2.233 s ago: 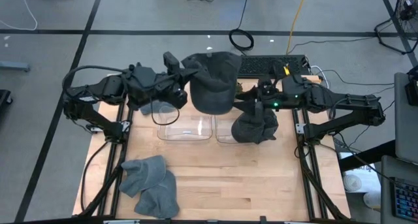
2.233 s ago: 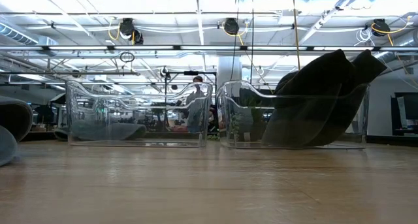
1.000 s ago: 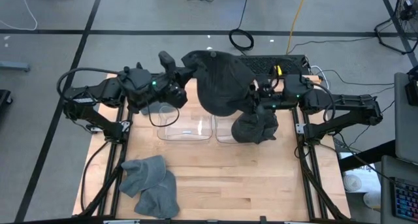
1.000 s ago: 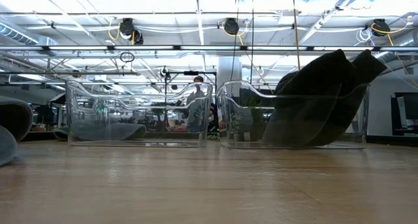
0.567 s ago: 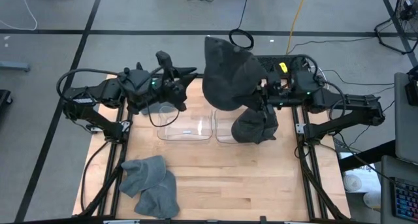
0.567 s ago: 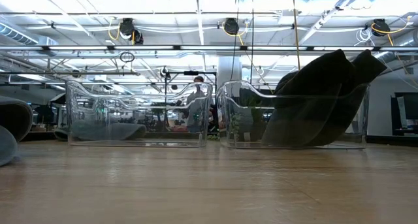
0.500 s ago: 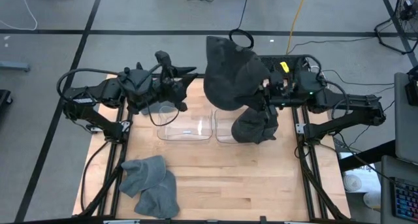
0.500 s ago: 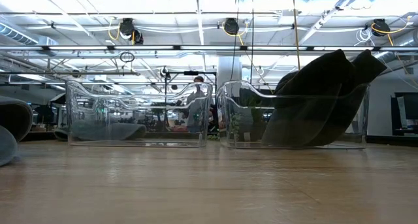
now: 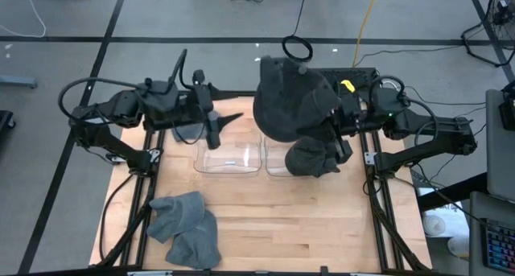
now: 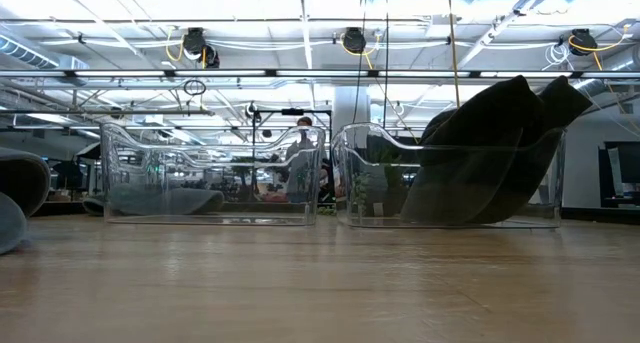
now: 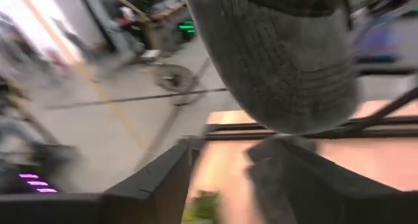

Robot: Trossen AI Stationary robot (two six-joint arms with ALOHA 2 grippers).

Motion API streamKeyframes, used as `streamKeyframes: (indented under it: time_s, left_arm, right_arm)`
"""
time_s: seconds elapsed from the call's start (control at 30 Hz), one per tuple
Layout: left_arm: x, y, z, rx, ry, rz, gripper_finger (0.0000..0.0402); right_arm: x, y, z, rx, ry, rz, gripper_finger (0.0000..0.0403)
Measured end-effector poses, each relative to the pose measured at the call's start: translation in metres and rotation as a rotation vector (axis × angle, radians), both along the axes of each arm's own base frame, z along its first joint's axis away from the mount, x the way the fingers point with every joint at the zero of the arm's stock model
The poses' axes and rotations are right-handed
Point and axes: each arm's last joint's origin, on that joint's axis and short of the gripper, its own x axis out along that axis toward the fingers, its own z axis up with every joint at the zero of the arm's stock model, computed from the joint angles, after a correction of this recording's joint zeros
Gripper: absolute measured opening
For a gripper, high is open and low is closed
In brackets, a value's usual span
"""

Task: Pick & Place hat
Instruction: Put the black cap into the right transparent bin

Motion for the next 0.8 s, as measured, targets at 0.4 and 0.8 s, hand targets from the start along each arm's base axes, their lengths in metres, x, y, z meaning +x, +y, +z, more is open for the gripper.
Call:
streamKeyframes:
  time_s: [0.4,0.8]
  left_arm:
    - [-0.008,-0.009,0.003,-0.41,-0.051,-0.259,0.0306]
    - [-0.02,-0.018,0.003,-0.523,0.007,-0.363,0.0285]
  right_arm:
    - [-0.001,0.004,-0.008,-0.122,0.05,0.218,0.0]
    - [-0.003,0.007,-0.007,-0.184,0.009,0.316,0.0]
